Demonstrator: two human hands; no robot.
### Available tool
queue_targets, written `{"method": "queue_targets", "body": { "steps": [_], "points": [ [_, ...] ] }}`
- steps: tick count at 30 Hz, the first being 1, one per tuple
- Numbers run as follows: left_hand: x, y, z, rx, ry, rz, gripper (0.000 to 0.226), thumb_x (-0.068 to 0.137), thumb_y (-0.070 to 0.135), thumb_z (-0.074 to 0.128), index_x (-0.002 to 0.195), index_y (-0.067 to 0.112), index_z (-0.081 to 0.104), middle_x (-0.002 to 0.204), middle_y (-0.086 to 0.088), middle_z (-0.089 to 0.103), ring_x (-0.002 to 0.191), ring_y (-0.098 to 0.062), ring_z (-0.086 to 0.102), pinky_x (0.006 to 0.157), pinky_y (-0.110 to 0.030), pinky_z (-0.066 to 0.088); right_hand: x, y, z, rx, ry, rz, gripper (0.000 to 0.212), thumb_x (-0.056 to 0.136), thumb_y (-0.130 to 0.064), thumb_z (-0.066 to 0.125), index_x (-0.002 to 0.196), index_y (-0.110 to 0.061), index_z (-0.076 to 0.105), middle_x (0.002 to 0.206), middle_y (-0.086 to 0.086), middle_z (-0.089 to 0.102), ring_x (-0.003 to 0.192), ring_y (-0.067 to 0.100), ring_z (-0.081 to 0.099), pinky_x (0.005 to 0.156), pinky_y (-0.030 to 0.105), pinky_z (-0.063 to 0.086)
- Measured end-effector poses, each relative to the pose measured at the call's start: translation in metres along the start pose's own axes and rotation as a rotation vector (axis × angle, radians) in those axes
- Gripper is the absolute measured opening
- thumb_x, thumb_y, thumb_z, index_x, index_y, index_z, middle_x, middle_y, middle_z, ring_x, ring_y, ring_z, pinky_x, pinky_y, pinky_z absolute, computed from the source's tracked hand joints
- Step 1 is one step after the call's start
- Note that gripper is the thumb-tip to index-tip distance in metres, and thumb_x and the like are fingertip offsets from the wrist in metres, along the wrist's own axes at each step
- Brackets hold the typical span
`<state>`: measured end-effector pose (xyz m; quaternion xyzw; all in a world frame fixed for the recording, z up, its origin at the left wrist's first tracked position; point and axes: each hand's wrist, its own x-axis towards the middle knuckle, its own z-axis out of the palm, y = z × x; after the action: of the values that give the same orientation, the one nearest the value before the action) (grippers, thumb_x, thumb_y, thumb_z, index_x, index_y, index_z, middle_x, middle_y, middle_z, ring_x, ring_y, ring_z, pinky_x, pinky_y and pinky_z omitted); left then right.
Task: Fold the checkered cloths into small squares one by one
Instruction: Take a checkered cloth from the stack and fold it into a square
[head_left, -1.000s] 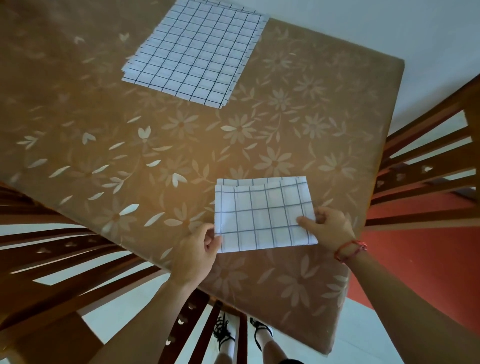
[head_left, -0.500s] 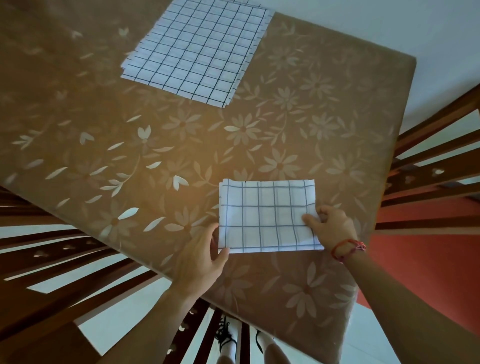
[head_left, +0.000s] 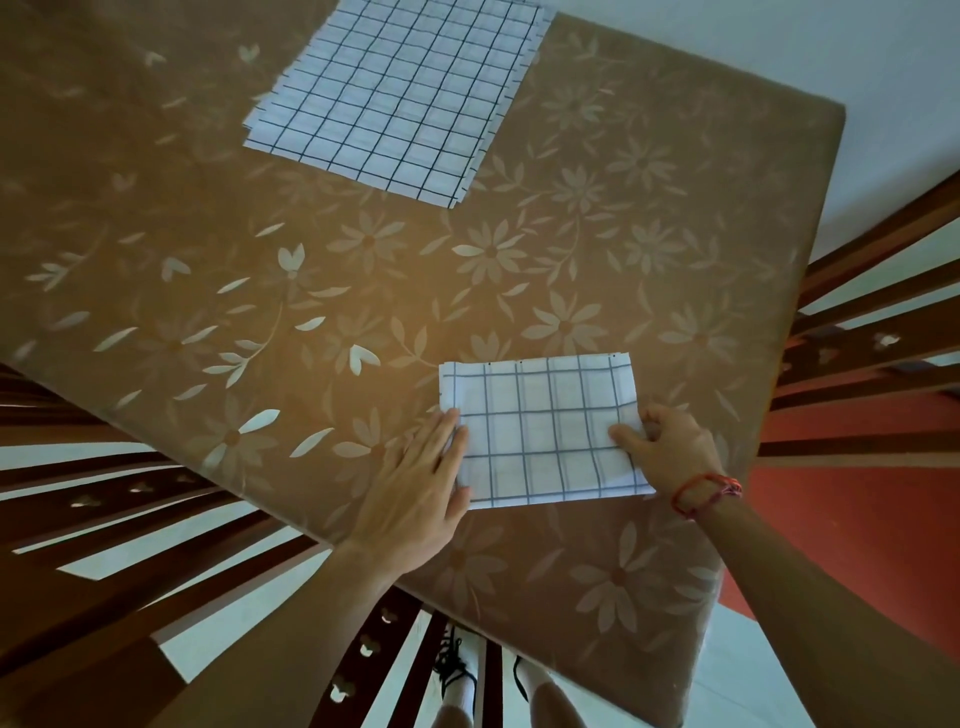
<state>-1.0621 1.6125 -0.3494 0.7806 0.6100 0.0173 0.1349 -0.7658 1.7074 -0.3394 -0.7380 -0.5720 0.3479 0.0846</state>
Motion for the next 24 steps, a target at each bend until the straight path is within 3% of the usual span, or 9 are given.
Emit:
{"method": "queue_targets", "body": {
  "steps": [10, 15, 19, 21, 24],
  "points": [
    [-0.006, -0.003, 0.0, 0.044, -0.067, -0.022, 0.064, 0.099, 0.046, 0.032, 0.152, 0.009, 0.029, 0.163, -0.011, 0.014, 0.151, -0.023, 0.011, 0.116, -0.047, 0.031, -0.005, -0.008, -0.001, 0.014, 0.019, 0.021, 0.013, 0.083, -0.043, 0.068, 0.085, -0.032, 0.063, 0.08, -0.01, 0.068, 0.077, 0.016, 0.064, 0.073, 0.035, 0.055],
    [-0.007, -0.002, 0.003, 0.054, -0.073, -0.052, 0.066, 0.099, 0.048, 0.028, 0.153, 0.009, 0.025, 0.163, -0.01, 0.014, 0.151, -0.022, 0.013, 0.116, -0.046, 0.03, -0.008, -0.013, -0.002, -0.013, 0.017, 0.036, 0.016, 0.083, -0.044, 0.068, 0.084, -0.03, 0.059, 0.076, -0.01, 0.063, 0.079, 0.02, 0.063, 0.066, 0.029, 0.048],
    [-0.007, -0.003, 0.006, 0.068, -0.086, -0.04, 0.068, 0.1, 0.049, 0.027, 0.154, 0.007, 0.022, 0.163, -0.011, 0.011, 0.151, -0.022, 0.01, 0.117, -0.047, 0.029, -0.02, -0.024, -0.009, -0.136, 0.124, 0.056, 0.031, 0.084, -0.047, 0.065, 0.101, -0.022, 0.056, 0.088, -0.001, 0.059, 0.084, 0.028, 0.06, 0.065, 0.03, 0.042],
    [-0.008, -0.004, 0.006, 0.081, -0.082, -0.033, 0.069, 0.1, 0.05, 0.026, 0.154, 0.007, 0.022, 0.163, -0.011, 0.011, 0.151, -0.022, 0.01, 0.117, -0.048, 0.027, -0.032, -0.034, -0.005, -0.264, 0.264, -0.099, 0.039, 0.087, -0.042, 0.061, 0.114, -0.015, 0.055, 0.106, 0.008, 0.053, 0.093, 0.03, 0.057, 0.068, 0.034, 0.046],
    [-0.008, -0.005, 0.007, 0.095, -0.083, -0.023, 0.069, 0.1, 0.051, 0.028, 0.154, 0.008, 0.022, 0.163, -0.01, 0.012, 0.151, -0.023, 0.008, 0.118, -0.051, 0.024, -0.07, -0.052, 0.031, -0.374, 0.243, -0.597, 0.045, 0.091, -0.03, 0.048, 0.129, -0.007, 0.054, 0.131, 0.016, 0.051, 0.119, 0.031, 0.052, 0.09, 0.044, 0.051]
  ]
}}
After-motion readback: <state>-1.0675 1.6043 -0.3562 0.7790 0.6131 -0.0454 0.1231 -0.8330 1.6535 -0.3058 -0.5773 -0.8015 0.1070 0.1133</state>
